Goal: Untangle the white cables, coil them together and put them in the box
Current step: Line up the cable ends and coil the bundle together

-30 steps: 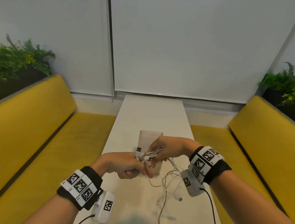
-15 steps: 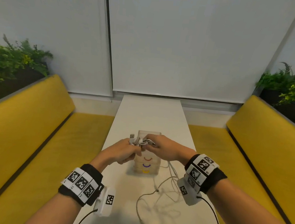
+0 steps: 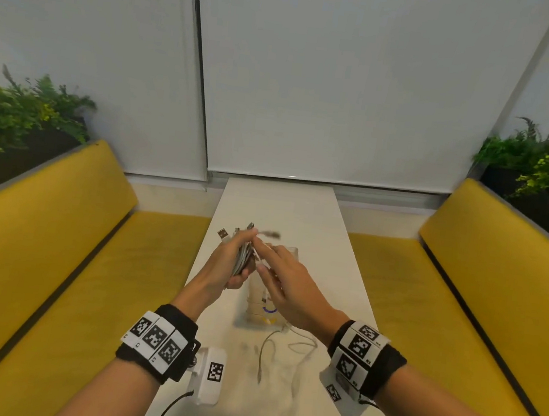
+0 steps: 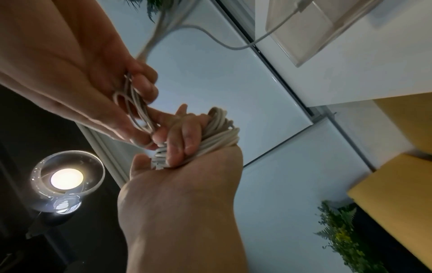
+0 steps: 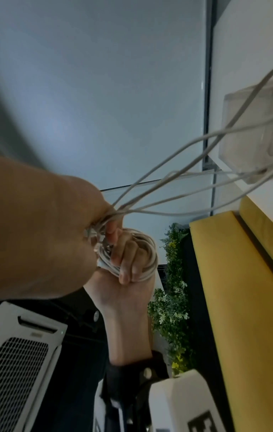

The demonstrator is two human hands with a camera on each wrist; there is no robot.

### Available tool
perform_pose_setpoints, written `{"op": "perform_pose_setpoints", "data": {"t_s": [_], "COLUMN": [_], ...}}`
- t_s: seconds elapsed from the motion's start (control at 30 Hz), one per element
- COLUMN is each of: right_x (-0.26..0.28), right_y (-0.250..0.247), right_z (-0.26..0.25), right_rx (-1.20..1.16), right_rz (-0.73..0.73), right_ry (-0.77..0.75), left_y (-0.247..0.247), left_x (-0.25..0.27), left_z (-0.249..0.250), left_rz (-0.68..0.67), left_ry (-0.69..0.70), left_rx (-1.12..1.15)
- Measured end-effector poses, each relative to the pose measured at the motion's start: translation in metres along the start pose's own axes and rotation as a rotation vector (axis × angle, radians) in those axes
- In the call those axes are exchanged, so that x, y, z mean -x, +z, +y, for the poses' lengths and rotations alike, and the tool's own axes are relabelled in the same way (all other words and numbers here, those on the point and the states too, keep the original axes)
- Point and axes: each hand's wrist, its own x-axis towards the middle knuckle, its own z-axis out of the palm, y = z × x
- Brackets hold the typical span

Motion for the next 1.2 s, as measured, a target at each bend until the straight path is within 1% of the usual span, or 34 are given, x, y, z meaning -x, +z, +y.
{"op": "perform_pose_setpoints", "data": {"t_s": [0.07,0.13,0.17,0.3,0.37,0.47,0.53,0.6,0.67,0.7,0.73,0.8,0.9,0.97,1.07,1.2], "right_x": [0.000,0.000,0.001,0.004,0.008,0.018,0.023,0.026,0.028,0.028,0.028,0.028,0.026,0.023,0.020,0.014], "right_y": [0.003,0.007,0.009,0.013,0.015,0.019,0.019,0.022,0.025,0.027,0.030,0.036,0.041,0.039,0.035,0.035], "right_z": [-0.002,-0.007,-0.011,-0.025,-0.029,-0.035,-0.036,-0.029,-0.020,-0.016,-0.013,-0.010,-0.003,0.000,0.002,0.000], "right_rx": [-0.005,0.019,0.038,0.144,0.176,0.125,0.078,-0.042,-0.202,-0.259,-0.290,-0.292,-0.248,-0.261,-0.349,-0.522], "right_rz": [0.080,0.107,0.109,0.109,0.057,-0.044,-0.076,-0.029,0.099,0.137,0.135,0.061,-0.071,-0.157,-0.265,-0.377], "right_ry": [-0.033,-0.040,-0.042,0.001,0.023,0.076,0.099,0.096,0.177,0.223,0.246,0.235,0.224,0.221,0.236,0.335], "left_y": [0.006,0.013,0.015,0.019,0.019,0.019,0.017,0.012,0.006,0.005,0.005,0.008,0.016,0.017,0.015,0.012], "left_x": [-0.003,-0.004,-0.005,-0.005,-0.005,-0.004,-0.005,-0.007,-0.012,-0.013,-0.014,-0.015,-0.010,-0.008,-0.007,-0.005], "left_z": [0.000,0.002,0.003,0.002,0.003,0.007,0.010,0.012,0.017,0.021,0.024,0.028,0.029,0.027,0.023,0.023], "left_rz": [0.083,0.165,0.185,0.206,0.213,0.183,0.183,0.199,0.200,0.190,0.167,0.091,-0.019,-0.084,-0.163,-0.264], "left_ry": [-0.001,0.006,0.012,0.057,0.069,0.095,0.138,0.183,0.207,0.211,0.215,0.221,0.217,0.197,0.185,0.196], "left_rx": [0.014,0.025,0.028,-0.016,0.052,0.092,0.099,0.146,0.213,0.238,0.260,0.280,0.245,0.243,0.276,0.325]}}
